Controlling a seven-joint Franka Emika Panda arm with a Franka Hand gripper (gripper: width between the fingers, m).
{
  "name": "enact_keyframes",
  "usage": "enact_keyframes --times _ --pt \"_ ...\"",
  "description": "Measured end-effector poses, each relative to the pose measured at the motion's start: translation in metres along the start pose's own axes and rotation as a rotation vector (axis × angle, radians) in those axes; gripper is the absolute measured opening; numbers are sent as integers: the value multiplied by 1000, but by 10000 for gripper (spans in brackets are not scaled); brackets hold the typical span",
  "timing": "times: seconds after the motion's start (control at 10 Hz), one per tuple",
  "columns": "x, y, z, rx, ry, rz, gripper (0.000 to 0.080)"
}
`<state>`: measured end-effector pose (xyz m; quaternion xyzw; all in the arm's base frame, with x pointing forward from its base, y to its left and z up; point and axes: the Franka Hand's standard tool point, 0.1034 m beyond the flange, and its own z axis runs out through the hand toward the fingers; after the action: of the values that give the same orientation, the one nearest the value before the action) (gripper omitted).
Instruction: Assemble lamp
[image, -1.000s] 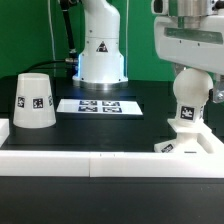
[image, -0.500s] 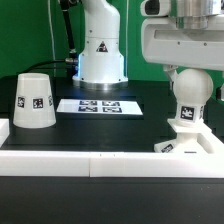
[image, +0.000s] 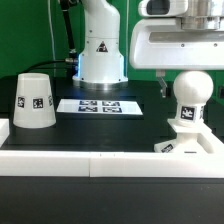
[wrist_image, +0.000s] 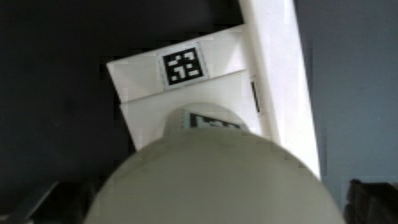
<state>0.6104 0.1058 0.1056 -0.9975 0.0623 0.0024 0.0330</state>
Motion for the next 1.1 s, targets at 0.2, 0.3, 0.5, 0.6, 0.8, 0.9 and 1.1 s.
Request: enact_keyframes --times 0.2,0.3,0.5,0.6,0.8,0.9,1.1 --pt "0 1 0 -1 0 -126 699" --pt "0 2 0 -1 0 -187 699" --pt "4 2 -5 -20 10 -407 699" --pt "5 2 -7 -20 12 -509 699" --pt "6 4 -7 -30 7 -724 699" --pt "6 5 -7 -32 4 -797 699" --pt "6 7 -5 -43 -3 -983 699"
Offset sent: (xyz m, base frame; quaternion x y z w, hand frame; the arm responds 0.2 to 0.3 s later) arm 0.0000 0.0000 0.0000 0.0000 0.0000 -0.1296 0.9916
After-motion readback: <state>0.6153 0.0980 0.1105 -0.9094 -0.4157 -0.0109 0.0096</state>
